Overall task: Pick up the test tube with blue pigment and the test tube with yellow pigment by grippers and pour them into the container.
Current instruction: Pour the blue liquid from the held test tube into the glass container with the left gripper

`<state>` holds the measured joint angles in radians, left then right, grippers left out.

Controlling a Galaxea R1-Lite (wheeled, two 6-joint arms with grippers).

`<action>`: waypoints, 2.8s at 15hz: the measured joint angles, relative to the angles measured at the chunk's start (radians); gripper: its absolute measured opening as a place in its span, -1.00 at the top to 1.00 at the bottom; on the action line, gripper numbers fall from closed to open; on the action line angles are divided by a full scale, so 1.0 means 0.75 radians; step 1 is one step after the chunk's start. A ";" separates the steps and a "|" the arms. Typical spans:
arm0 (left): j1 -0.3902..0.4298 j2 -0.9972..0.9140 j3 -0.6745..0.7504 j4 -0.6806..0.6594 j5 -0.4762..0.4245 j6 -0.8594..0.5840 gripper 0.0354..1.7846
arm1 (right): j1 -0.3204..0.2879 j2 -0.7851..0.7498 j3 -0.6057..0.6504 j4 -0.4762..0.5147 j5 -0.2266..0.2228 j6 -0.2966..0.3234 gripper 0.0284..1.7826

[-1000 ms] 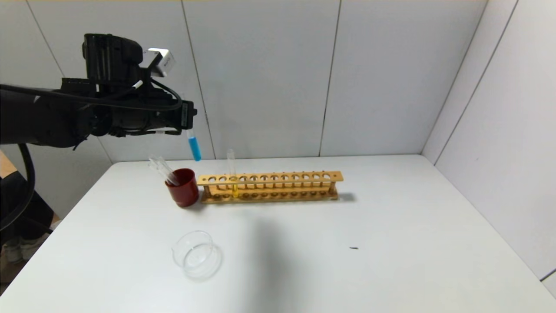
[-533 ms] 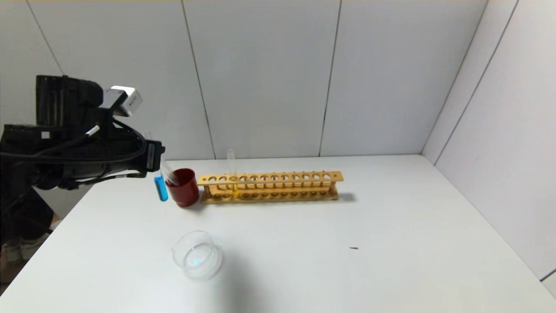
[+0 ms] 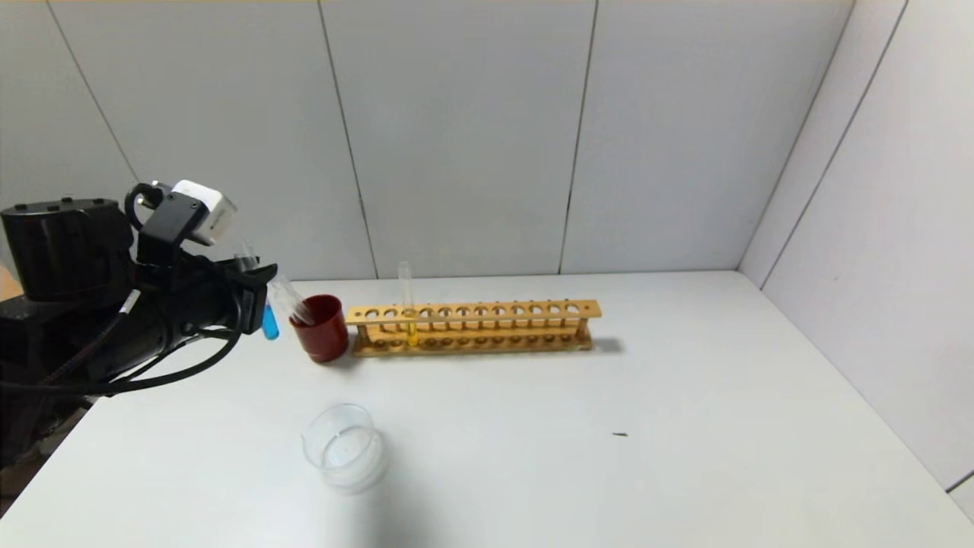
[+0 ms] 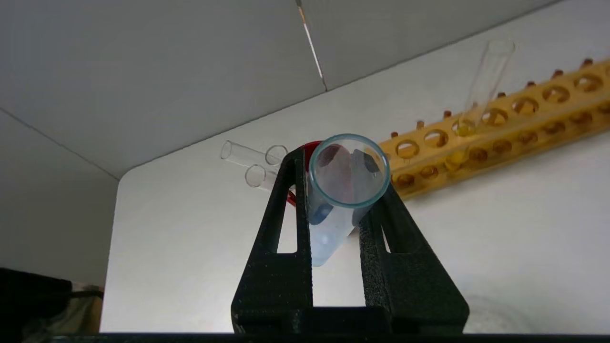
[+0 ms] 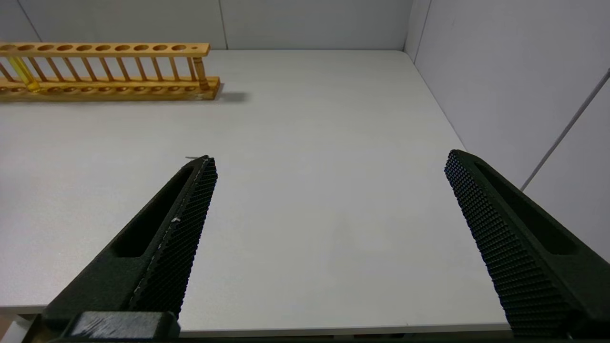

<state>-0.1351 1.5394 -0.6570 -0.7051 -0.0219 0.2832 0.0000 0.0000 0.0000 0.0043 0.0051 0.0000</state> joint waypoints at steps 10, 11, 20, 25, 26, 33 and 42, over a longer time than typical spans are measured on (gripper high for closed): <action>0.035 0.006 0.147 -0.046 -0.117 0.628 0.67 | 0.000 0.000 0.000 0.000 0.000 0.000 -0.96; 0.031 0.004 0.158 -0.054 -0.115 0.696 0.67 | 0.000 0.000 0.000 0.001 0.001 0.000 -0.96; -0.003 0.056 0.237 -0.278 -0.172 0.874 0.67 | 0.000 0.000 0.000 0.000 0.000 0.000 -0.96; -0.020 0.109 0.287 -0.333 -0.483 0.865 0.67 | 0.000 0.000 0.000 0.000 0.000 0.000 -0.96; -0.019 0.121 0.290 -0.338 -0.493 0.869 0.67 | 0.000 0.000 0.000 0.001 0.000 0.000 -0.96; -0.019 0.146 0.332 -0.339 -0.496 1.055 0.67 | 0.000 0.000 0.000 0.001 0.000 0.000 -0.96; -0.023 0.169 0.354 -0.364 -0.599 1.293 0.67 | 0.000 0.000 0.000 0.001 0.001 0.000 -0.96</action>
<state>-0.1523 1.6664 -0.3915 -0.9779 -0.4709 1.2528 0.0000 0.0000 0.0000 0.0047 0.0057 0.0000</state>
